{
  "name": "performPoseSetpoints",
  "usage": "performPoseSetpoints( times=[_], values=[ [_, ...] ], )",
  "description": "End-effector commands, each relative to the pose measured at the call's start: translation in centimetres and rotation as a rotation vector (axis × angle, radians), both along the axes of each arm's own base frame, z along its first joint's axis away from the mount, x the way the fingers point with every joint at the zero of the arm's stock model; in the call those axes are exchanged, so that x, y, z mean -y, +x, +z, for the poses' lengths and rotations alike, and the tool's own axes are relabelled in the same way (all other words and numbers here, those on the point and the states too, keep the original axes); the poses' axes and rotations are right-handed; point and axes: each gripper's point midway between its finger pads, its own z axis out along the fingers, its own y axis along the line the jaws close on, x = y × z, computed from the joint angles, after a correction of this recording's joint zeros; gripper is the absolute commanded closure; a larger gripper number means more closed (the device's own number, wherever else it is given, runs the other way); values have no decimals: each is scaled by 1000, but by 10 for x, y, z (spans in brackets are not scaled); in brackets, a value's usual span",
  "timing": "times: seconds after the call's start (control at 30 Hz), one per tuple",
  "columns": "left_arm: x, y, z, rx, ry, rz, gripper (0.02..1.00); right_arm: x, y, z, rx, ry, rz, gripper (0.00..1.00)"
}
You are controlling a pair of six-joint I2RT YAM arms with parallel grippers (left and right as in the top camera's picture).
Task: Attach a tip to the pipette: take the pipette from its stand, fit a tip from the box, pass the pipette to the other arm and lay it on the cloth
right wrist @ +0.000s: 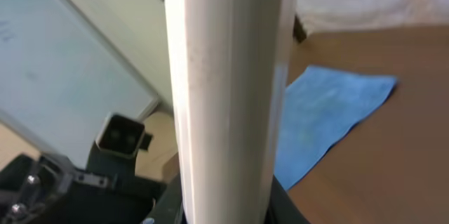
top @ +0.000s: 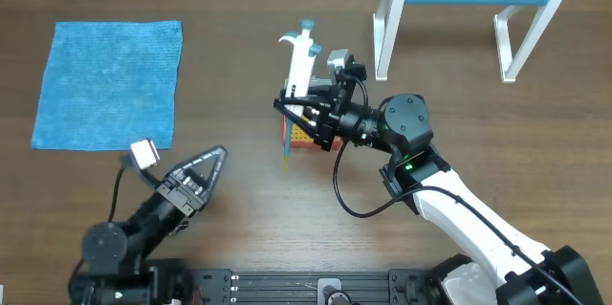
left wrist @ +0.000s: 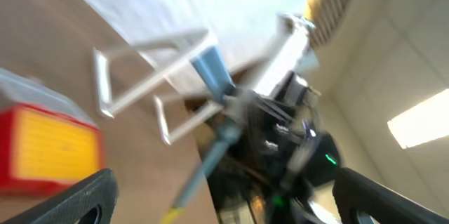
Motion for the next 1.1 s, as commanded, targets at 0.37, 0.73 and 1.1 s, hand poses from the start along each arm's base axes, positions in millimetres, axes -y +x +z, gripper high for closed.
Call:
performPoseSetpoints(
  times=[0.37, 0.73, 1.1],
  values=[
    [61, -24, 90, 99, 136, -717, 20, -8, -55, 7, -225, 33, 331, 930],
    [78, 13, 75, 146, 147, -797, 23, -7, -71, 7, -312, 27, 425, 928],
    [49, 24, 74, 134, 175, -756, 23, -7, -75, 7, -320, 22, 447, 930]
  ],
)
